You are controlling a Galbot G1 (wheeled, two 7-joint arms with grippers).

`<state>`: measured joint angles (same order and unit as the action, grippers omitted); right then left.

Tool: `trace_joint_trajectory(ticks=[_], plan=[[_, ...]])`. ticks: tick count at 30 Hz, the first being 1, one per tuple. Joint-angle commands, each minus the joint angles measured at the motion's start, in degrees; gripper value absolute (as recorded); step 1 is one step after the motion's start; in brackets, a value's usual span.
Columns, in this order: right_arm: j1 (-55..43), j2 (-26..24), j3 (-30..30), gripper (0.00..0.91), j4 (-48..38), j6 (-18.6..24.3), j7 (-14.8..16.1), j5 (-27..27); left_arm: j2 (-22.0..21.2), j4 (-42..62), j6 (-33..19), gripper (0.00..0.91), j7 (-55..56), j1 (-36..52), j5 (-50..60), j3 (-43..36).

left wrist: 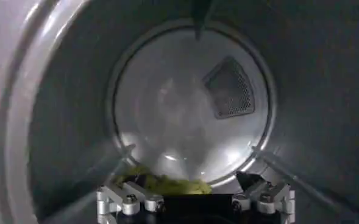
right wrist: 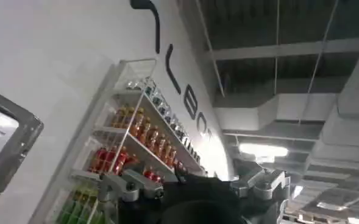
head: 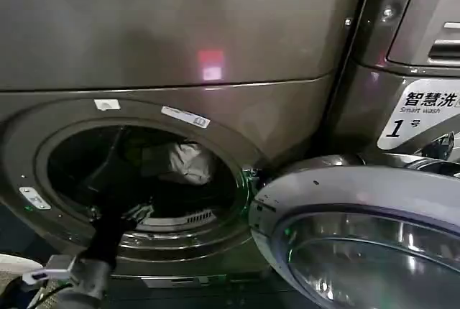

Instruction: Grasp the clothes from the dryer.

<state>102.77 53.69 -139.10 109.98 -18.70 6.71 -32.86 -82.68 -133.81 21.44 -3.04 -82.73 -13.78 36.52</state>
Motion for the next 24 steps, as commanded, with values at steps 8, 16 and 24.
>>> trace_joint_trajectory(ticks=[8, 16, 24], plan=[[3.2, 0.4, -4.3, 0.907, 0.6, 0.2, 1.0, -0.1, 3.1, 31.4, -3.1, 0.907, 0.8, 29.7, -2.3, -3.8], [2.9, 0.1, -3.9, 0.907, 0.3, 1.1, 1.3, -0.3, 1.6, 48.4, -5.9, 0.907, 1.7, 43.4, 0.8, -7.7], [2.0, -0.4, -3.1, 0.907, -0.1, 1.7, 1.4, -0.4, 2.1, 62.8, -9.8, 0.907, 1.7, 53.7, 0.9, -12.3]])
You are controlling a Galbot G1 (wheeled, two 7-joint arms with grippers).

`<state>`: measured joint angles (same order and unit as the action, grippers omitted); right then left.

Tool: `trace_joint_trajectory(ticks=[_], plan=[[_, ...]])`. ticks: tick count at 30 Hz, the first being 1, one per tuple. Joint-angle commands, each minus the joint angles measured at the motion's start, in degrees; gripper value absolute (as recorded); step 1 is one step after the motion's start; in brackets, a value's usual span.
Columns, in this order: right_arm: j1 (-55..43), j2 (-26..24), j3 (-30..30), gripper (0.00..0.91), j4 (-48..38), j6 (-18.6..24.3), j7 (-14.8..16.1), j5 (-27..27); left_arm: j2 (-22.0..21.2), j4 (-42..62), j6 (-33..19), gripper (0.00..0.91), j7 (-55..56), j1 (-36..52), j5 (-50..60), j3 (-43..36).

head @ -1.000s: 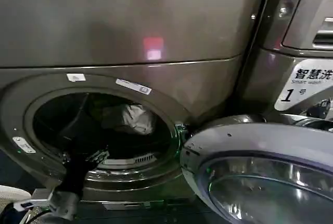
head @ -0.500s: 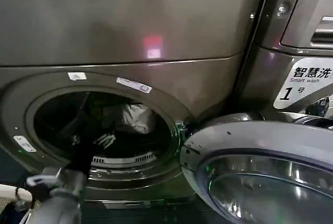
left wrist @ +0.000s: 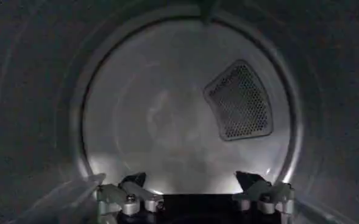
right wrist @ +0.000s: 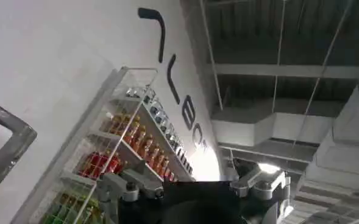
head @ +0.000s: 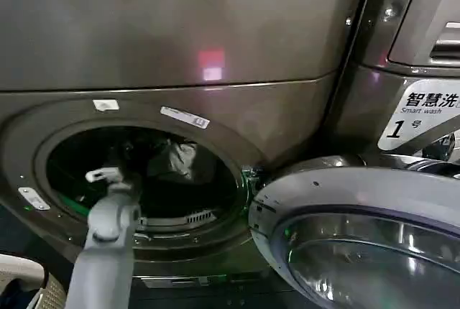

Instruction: Grasp the clothes from the dryer.

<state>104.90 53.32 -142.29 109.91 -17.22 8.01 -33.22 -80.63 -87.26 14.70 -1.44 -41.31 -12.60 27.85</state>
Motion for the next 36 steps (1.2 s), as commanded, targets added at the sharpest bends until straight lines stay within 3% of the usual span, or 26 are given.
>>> trace_joint_trajectory(ticks=[1, 12, 16, 21, 28, 36], plan=[[-0.2, 0.0, 0.2, 0.907, -0.1, 0.3, 0.1, 0.0, 0.1, 17.7, -3.4, 0.907, 0.1, 13.3, -0.1, -4.0], [-1.0, -0.2, 1.1, 0.907, -0.2, 0.7, 0.2, -0.1, -0.6, 36.4, -6.5, 0.907, -3.2, 24.8, -0.7, -7.8], [-1.4, -0.5, 1.8, 0.907, -0.1, 0.7, 0.3, -0.1, -0.2, 45.3, -5.7, 0.907, -10.8, 30.3, 0.4, -11.0], [-1.6, -0.6, 2.1, 0.907, -0.2, 0.9, 0.4, 0.0, 2.2, 54.5, -7.7, 0.907, -23.6, 33.8, 9.8, -21.0], [-1.8, -0.5, 2.6, 0.907, -0.3, 1.1, 0.6, 0.2, 2.0, 62.1, -14.7, 0.907, -36.1, 40.7, 17.7, -33.0], [-2.4, 0.0, 3.4, 0.907, -0.1, 1.5, 0.8, 0.3, 1.8, 66.7, -18.5, 0.907, -46.1, 46.8, 32.7, -39.8]])
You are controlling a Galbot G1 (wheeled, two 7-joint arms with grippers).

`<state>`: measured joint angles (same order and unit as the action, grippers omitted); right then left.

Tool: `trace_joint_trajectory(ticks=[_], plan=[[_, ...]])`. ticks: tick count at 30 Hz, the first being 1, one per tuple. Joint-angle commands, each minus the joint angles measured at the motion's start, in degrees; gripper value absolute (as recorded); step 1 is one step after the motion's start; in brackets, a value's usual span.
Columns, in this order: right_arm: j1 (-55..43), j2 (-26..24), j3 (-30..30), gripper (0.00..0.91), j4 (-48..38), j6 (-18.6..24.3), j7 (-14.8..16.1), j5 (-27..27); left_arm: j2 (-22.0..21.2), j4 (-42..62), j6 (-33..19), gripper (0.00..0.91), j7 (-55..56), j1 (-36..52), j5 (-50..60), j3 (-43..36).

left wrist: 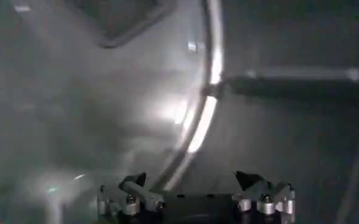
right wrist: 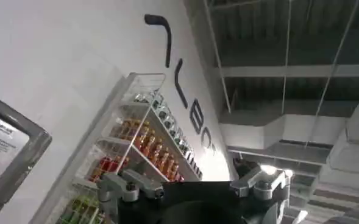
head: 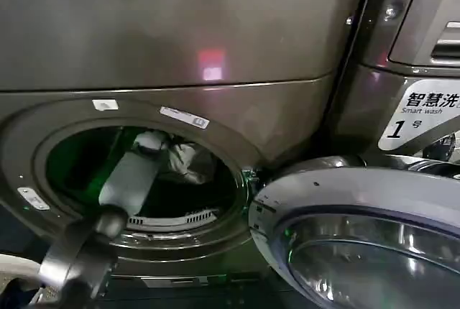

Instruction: Grasp the clothes from the dryer.

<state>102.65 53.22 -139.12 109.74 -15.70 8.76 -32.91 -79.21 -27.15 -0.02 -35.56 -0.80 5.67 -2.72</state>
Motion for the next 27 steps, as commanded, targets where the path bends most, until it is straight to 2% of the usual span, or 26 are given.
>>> trace_joint_trajectory(ticks=[1, 7, 11, 15, 27], plan=[[-0.2, 0.2, 0.4, 0.907, 0.2, 0.0, 0.0, 0.0, 0.5, 7.0, -3.8, 0.907, -12.5, 6.6, 17.1, -10.1], [-0.3, 0.4, 0.6, 0.907, 0.3, 0.2, 0.0, 0.1, 0.0, 8.6, -3.0, 0.907, -12.3, 7.7, 31.8, -10.9], [-0.3, 0.7, 0.7, 0.907, 0.5, 0.2, 0.1, 0.1, -0.8, 9.0, -1.6, 0.907, -12.2, 8.1, 37.4, -11.4], [-0.2, 0.8, 0.4, 0.907, 0.5, 0.2, 0.1, 0.1, -0.8, 8.5, -0.8, 0.907, -12.0, 7.5, 38.4, -15.6], [-0.7, 1.1, 0.7, 0.907, 0.3, 0.4, 0.3, 0.2, -2.9, 11.4, 0.3, 0.907, -10.5, 7.2, 36.6, -19.4]])
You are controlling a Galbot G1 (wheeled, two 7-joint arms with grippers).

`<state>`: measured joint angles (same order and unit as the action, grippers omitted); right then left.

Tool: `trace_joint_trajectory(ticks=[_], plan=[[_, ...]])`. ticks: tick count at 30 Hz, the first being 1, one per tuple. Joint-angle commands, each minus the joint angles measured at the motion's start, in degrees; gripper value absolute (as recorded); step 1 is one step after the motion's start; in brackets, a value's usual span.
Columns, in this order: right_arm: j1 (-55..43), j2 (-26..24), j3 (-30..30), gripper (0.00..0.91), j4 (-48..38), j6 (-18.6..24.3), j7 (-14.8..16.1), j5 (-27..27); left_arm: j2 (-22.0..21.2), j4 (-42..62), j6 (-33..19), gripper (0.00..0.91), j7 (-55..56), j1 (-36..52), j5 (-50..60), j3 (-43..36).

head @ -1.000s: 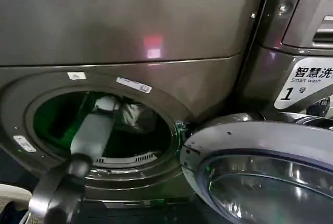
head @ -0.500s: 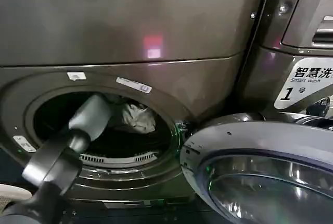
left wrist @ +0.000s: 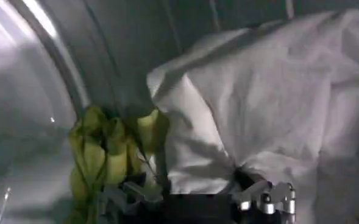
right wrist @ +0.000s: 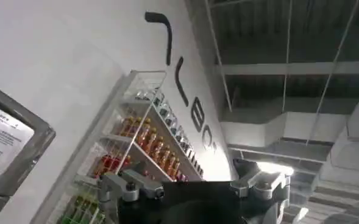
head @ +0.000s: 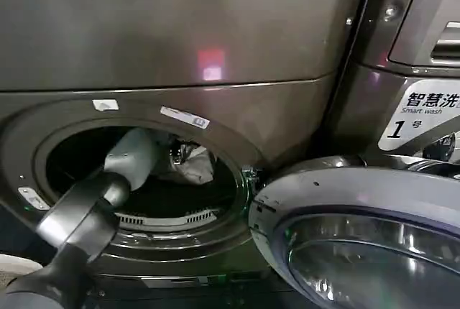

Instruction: Grasp the clothes from the dryer.

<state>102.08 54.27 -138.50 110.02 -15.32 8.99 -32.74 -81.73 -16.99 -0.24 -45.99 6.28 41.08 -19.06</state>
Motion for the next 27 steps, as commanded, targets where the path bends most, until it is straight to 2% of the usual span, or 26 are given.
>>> trace_joint_trajectory(ticks=[1, 2, 3, 4, 5, 6, 7, 8, 13, 17, 21, 27], plan=[[-0.1, 0.0, 0.1, 0.907, -0.1, 0.1, 0.0, 0.0, -0.2, 1.1, 0.4, 0.907, -0.1, 0.1, 1.3, -4.3], [-0.2, -0.1, 0.1, 0.907, -0.2, 0.1, 0.1, 0.0, -0.2, 1.2, 0.3, 0.907, -0.2, 0.0, 1.2, -5.1], [-0.2, -0.1, 0.1, 0.907, -0.2, 0.1, 0.1, 0.0, -0.3, 1.3, 0.4, 0.796, -0.1, 0.0, 0.7, -4.9], [-0.2, -0.1, 0.1, 0.907, -0.3, 0.1, 0.1, 0.0, -0.4, 1.3, 0.3, 0.614, -0.1, 0.0, 0.3, -4.9], [-0.3, -0.1, 0.2, 0.907, -0.4, 0.2, 0.1, 0.0, -0.4, 1.3, 0.4, 0.319, -0.2, 0.0, 0.1, -4.8], [-0.3, 0.0, 0.2, 0.907, -0.4, 0.2, 0.1, 0.1, -0.5, 1.5, 0.3, 0.137, -0.2, 0.0, 0.1, -4.8], [-0.3, 0.0, 0.2, 0.907, -0.6, 0.3, 0.1, 0.1, -0.6, 1.7, 0.3, 0.046, -0.2, 0.0, 0.0, -4.8], [-0.3, 0.0, 0.1, 0.907, -0.7, 0.3, 0.2, 0.1, -0.6, 1.7, 0.4, 0.000, -0.1, 0.0, -0.1, -4.8], [-0.6, 0.2, 0.4, 0.907, -0.7, 0.4, 0.2, 0.2, -0.8, 1.3, 0.4, 0.000, 0.1, 0.3, -1.0, -4.0], [-0.7, 0.4, 0.4, 0.907, -0.7, 0.5, 0.2, 0.2, -1.1, 0.9, 0.8, 0.000, 1.7, 0.7, -4.1, 0.4], [-0.9, 0.8, 0.9, 0.907, -0.1, 0.4, 0.2, 0.2, -0.2, -3.2, 2.1, 0.000, 2.6, -0.3, -12.4, 6.1], [-0.8, 0.9, 1.0, 0.907, -0.1, 0.5, 0.1, 0.2, 2.2, -9.6, 1.2, 0.000, 3.8, -5.2, -29.6, 13.7]])
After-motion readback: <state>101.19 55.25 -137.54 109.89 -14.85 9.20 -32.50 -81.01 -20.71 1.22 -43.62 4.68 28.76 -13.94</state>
